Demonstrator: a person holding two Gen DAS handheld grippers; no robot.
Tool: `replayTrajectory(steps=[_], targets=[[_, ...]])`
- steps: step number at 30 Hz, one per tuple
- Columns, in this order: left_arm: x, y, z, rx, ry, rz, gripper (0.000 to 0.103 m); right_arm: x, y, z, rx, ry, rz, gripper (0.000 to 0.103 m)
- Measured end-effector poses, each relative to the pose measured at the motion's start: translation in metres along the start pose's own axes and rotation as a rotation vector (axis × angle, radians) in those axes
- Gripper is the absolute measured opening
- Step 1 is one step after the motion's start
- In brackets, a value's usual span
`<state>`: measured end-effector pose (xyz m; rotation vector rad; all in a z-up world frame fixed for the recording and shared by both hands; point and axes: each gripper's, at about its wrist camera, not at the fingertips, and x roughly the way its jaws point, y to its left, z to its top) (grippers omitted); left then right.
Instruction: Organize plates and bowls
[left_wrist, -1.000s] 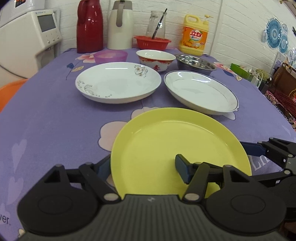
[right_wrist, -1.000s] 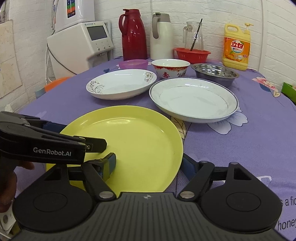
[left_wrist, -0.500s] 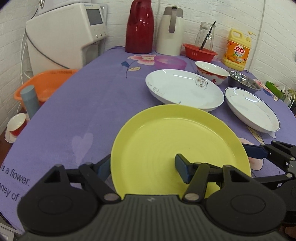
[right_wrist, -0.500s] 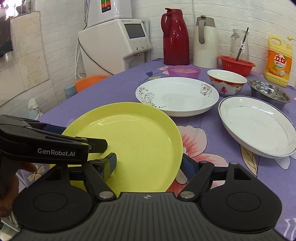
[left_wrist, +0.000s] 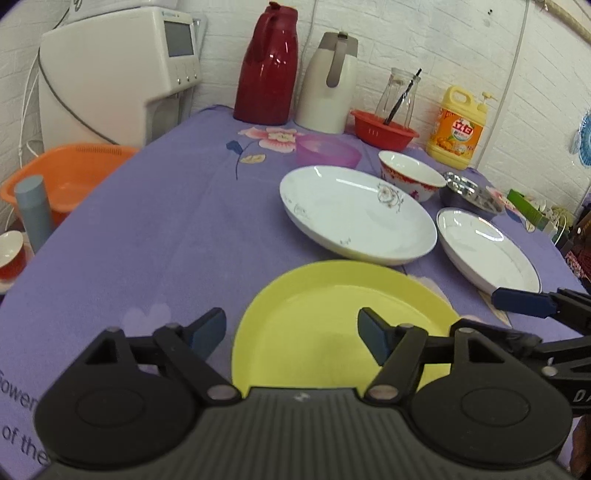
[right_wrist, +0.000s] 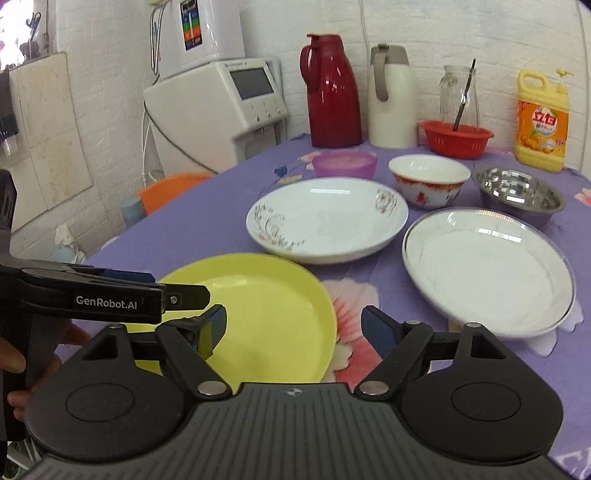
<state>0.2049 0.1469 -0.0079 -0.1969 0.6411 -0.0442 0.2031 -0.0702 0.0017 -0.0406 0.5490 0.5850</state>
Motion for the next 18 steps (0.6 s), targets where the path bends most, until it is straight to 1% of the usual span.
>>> replayTrajectory(steps=[3,6,9,11,13,16,18], targets=[[0.008,0.003,0.020,-0.002,-0.038,0.007,0.071,0.005,-0.009,0.032,-0.082,-0.057,-0.021,0.103],[0.018,0.003,0.035,-0.020,-0.049,0.027,0.071,0.026,-0.024,0.063,-0.124,-0.095,-0.029,0.103],[0.029,0.005,0.045,-0.044,-0.047,0.028,0.071,0.062,-0.047,0.083,-0.091,-0.053,-0.007,0.103],[0.037,0.006,0.051,-0.052,-0.040,0.042,0.072,0.090,-0.061,0.087,-0.078,-0.008,-0.035,0.103],[0.045,0.006,0.055,-0.052,-0.034,0.057,0.072,0.111,-0.073,0.085,-0.039,0.027,-0.060,0.103],[0.059,0.006,0.062,-0.051,-0.022,0.070,0.072,0.128,-0.087,0.081,0.037,0.049,-0.028,0.103],[0.068,0.005,0.065,-0.054,-0.015,0.071,0.072,0.133,-0.087,0.079,0.035,0.079,-0.012,0.103]])
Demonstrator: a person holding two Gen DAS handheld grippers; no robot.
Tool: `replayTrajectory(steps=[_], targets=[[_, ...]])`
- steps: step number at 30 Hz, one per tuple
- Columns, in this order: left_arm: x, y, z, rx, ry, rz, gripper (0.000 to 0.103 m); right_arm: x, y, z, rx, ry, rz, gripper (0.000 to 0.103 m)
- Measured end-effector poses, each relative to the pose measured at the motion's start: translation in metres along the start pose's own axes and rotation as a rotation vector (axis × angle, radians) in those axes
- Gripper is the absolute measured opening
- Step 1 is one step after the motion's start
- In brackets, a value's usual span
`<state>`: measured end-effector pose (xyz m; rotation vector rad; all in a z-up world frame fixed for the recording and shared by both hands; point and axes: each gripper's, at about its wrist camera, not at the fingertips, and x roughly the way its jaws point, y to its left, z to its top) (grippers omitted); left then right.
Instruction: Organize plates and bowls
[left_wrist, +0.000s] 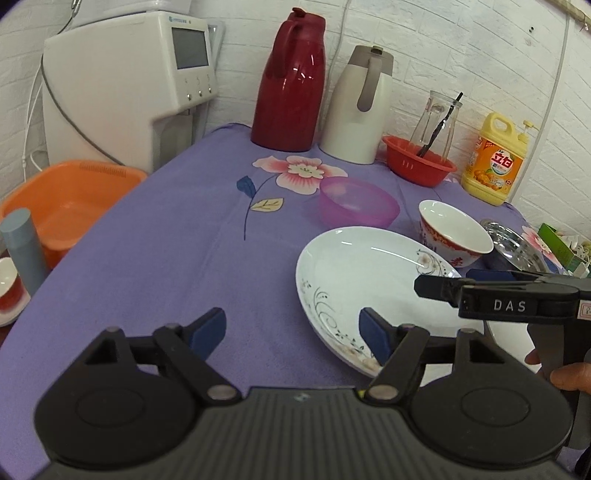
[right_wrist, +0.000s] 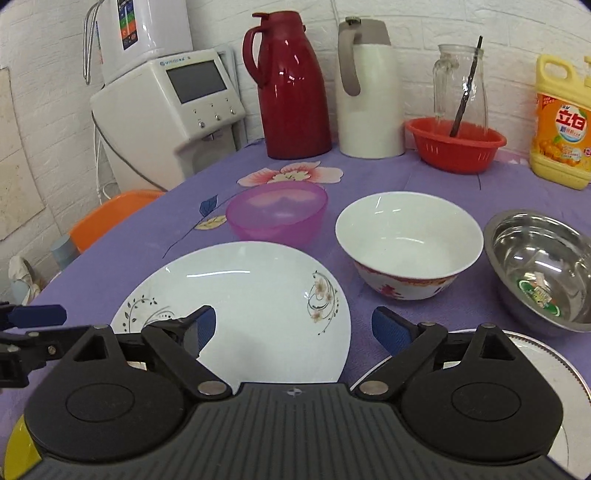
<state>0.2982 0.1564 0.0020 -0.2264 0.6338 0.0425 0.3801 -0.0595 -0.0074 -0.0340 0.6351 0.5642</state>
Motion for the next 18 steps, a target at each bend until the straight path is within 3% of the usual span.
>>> replayTrajectory(steps=[9,13,18], targets=[[0.012,0.003,0.006,0.001,0.006,-0.020,0.072,0.017,0.015,0.002,-0.016,0.094,0.002,0.103],[0.012,0.009,0.006,-0.003,0.012,-0.007,0.072,0.018,0.025,-0.002,-0.020,0.081,-0.045,0.103],[0.016,0.014,0.006,-0.009,0.023,0.011,0.072,0.018,0.032,-0.003,-0.016,0.068,0.005,0.103]])
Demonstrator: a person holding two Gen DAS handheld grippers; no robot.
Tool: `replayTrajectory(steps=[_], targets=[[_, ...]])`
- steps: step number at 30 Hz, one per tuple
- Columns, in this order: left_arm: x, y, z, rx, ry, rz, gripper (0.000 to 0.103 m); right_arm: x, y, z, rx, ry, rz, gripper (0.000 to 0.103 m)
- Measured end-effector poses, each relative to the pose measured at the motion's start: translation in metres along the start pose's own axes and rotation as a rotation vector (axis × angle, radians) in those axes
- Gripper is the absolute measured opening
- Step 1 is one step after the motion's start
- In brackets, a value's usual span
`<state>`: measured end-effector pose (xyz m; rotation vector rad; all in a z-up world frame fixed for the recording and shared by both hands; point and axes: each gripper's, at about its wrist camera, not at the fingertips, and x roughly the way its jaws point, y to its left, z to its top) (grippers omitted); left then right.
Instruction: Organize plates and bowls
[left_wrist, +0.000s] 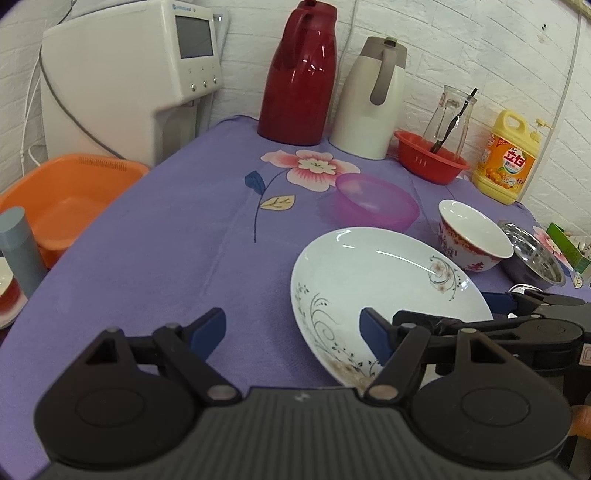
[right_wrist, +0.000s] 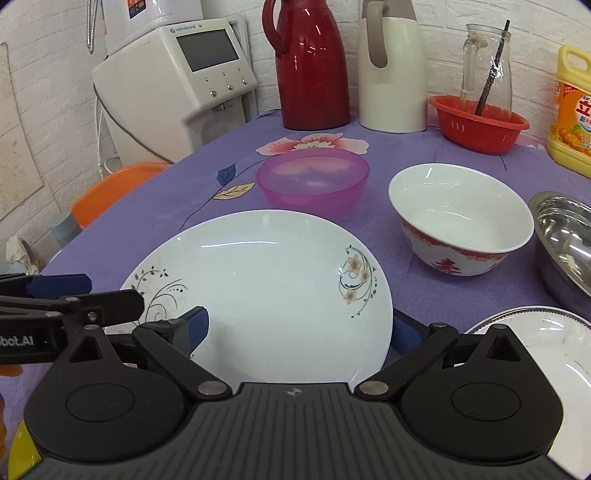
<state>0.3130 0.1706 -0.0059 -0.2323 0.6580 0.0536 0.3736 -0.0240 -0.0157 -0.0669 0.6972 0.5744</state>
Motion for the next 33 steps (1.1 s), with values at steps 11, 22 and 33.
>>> replayTrajectory(steps=[11,22,33], targets=[[0.015,0.002,0.005,-0.019,0.021,0.004,0.073,-0.001,0.010,-0.012,-0.089,-0.014,-0.020,0.103],[0.044,-0.011,0.010,0.030,0.066,0.017,0.072,0.003,0.010,-0.016,-0.121,-0.043,-0.026,0.103],[0.051,-0.031,0.013,0.079,0.074,-0.008,0.056,-0.001,0.007,-0.016,-0.089,-0.061,-0.047,0.103]])
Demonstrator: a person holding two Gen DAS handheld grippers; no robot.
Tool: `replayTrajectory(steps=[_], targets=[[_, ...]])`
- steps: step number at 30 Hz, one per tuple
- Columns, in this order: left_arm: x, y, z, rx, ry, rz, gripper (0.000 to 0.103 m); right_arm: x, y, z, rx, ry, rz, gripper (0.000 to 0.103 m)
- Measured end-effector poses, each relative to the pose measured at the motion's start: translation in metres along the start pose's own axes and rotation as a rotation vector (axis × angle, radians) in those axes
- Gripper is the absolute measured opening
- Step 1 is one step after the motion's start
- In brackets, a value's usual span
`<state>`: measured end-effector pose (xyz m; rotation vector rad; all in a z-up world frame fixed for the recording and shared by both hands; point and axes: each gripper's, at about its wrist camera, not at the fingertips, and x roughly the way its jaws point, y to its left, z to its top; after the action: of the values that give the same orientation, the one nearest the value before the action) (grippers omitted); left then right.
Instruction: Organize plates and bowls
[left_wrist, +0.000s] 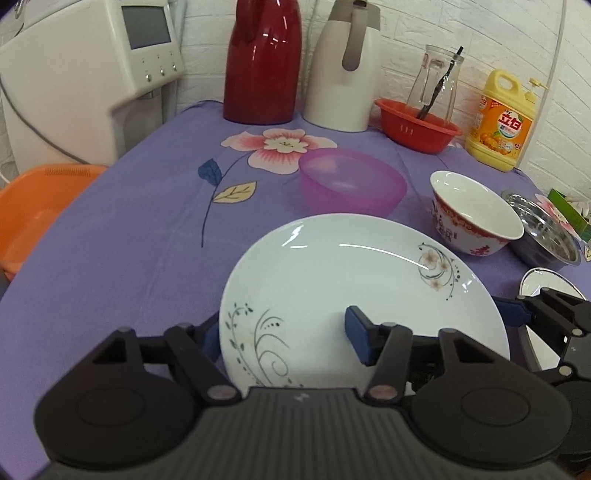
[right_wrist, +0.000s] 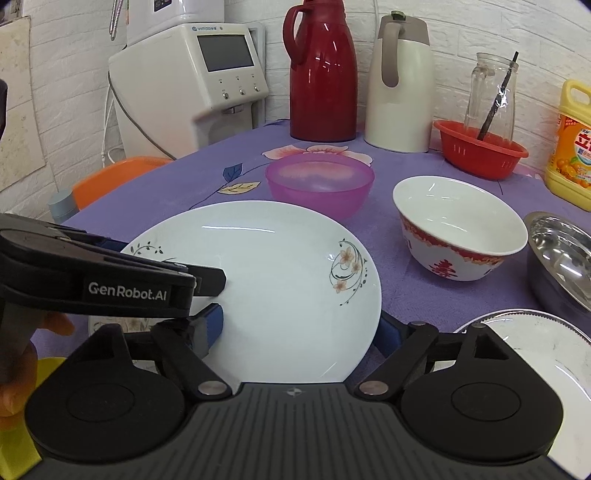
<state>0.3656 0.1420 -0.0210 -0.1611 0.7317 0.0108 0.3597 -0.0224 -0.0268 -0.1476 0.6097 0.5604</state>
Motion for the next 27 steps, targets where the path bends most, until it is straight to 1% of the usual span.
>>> replayTrajectory(steps=[2,5,7,10,14,17,19,25,27], targets=[[-0.003,0.001,0.003,-0.023,-0.002,0.004,0.055,-0.004,0.000,0.001,0.011,-0.012,0.011,0.103],[-0.016,-0.002,0.006,-0.014,-0.035,0.013,0.055,-0.015,0.005,0.002,-0.005,-0.049,0.004,0.103],[-0.025,-0.003,0.008,-0.012,-0.049,0.020,0.055,-0.020,0.006,0.004,-0.003,-0.066,0.014,0.103],[-0.042,-0.006,0.007,-0.008,-0.073,0.039,0.055,-0.031,0.009,0.007,-0.001,-0.092,0.030,0.103],[-0.072,-0.003,0.002,-0.016,-0.103,0.051,0.055,-0.048,0.019,0.009,-0.028,-0.130,0.050,0.103],[-0.092,-0.004,-0.009,-0.001,-0.122,0.077,0.055,-0.061,0.027,0.005,-0.024,-0.130,0.086,0.103],[-0.104,-0.005,-0.021,-0.002,-0.127,0.081,0.055,-0.074,0.034,-0.004,-0.019,-0.125,0.104,0.103],[-0.129,-0.012,-0.070,-0.034,-0.085,0.001,0.057,-0.119,0.055,-0.044,-0.025,-0.107,0.057,0.103],[-0.136,-0.014,-0.086,-0.045,-0.073,-0.011,0.057,-0.130,0.059,-0.057,-0.013,-0.093,0.051,0.103]])
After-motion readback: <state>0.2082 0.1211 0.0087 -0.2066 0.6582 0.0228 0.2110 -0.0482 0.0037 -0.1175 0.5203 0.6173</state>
